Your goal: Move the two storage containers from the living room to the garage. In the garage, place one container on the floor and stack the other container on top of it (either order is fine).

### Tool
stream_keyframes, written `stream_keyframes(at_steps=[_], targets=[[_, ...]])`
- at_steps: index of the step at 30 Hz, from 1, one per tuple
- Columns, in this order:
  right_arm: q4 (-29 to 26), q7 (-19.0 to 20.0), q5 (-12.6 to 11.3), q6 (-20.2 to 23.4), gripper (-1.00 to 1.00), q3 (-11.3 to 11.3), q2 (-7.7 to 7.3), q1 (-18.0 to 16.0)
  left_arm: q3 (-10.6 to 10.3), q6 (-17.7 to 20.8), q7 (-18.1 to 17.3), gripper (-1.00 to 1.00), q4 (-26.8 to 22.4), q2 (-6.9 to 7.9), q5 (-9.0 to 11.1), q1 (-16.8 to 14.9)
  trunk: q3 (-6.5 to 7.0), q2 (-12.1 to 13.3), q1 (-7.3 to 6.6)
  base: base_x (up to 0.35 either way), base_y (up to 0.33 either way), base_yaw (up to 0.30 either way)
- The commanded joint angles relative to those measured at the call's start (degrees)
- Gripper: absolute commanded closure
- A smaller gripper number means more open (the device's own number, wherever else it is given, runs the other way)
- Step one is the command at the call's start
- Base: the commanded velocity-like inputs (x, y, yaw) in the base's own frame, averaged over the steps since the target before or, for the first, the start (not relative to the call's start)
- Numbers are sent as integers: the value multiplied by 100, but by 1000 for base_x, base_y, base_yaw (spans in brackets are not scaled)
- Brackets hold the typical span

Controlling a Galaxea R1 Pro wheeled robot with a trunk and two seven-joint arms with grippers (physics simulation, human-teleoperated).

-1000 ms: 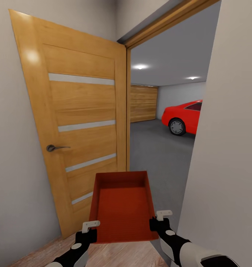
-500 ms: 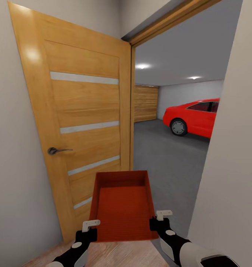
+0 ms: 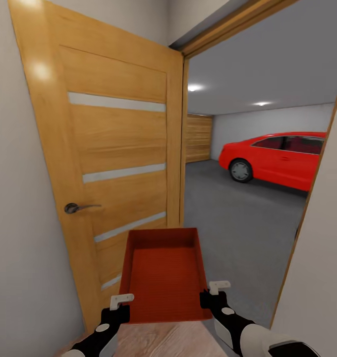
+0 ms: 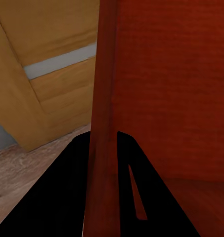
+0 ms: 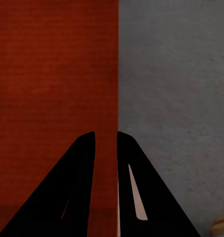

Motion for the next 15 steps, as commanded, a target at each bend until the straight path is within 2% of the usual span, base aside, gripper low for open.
stream_keyframes(at_steps=[1,15], targets=[[23,3,-61,-16,100,-165,4,-5,-26,-5,51,100,-78,-3,-34,-5,-5,-6,2,140,108,-199],[23,1,-63,-15,100,-165,4,-5,-26,-5,51,100,-78,-3,-31,-2,49,-6,2,91,18,-252]])
